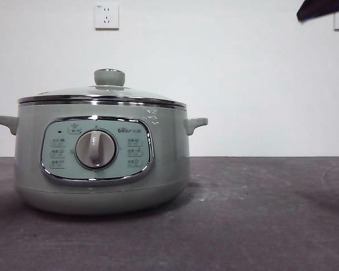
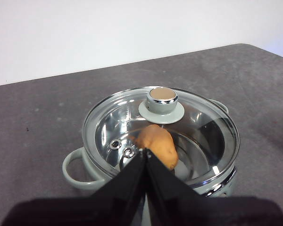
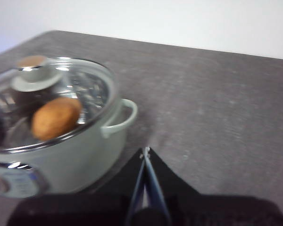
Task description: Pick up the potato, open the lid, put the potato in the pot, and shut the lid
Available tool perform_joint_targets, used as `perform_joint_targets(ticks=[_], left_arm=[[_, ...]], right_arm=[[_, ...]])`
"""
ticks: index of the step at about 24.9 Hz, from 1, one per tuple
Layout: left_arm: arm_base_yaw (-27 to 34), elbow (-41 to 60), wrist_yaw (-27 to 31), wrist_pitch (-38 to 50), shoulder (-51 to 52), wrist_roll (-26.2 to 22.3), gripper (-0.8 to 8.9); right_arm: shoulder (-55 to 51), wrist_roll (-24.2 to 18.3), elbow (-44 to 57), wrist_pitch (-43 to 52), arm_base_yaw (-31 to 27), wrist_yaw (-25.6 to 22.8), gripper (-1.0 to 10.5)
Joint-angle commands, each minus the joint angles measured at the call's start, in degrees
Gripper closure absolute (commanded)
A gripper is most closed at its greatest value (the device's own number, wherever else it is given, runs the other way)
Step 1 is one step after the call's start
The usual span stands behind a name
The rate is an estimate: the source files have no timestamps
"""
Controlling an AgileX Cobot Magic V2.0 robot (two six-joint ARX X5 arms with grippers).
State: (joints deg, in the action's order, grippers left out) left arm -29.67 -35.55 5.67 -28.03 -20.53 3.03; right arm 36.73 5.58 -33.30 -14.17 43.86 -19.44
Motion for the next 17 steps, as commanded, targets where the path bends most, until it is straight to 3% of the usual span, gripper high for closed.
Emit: perform_joint_targets(ticks=[1,15,16,17], left_arm=[[0.0,0.2,0.2,0.5,-0.4,0.2,8.16],[0.0,0.2,0.2,-5.2,-1.1,0.2,8.16],[-0.1,0.2,0.2,-5.2,-1.1,-0.6,8.16],[0.2,0.2,1.6,-4.5,-0.9,-4.3,8.16]], right_arm=[[1.8,0.9,0.3,-0.4,0.0,-0.6,9.5],[2.9,1.0,0.3,-5.7,0.0,-0.2,9.5],[2.9,1.0,0.3,-5.7,0.0,-0.2,9.5],[2.9,1.0,0.3,-5.7,0.0,-0.2,9.5]])
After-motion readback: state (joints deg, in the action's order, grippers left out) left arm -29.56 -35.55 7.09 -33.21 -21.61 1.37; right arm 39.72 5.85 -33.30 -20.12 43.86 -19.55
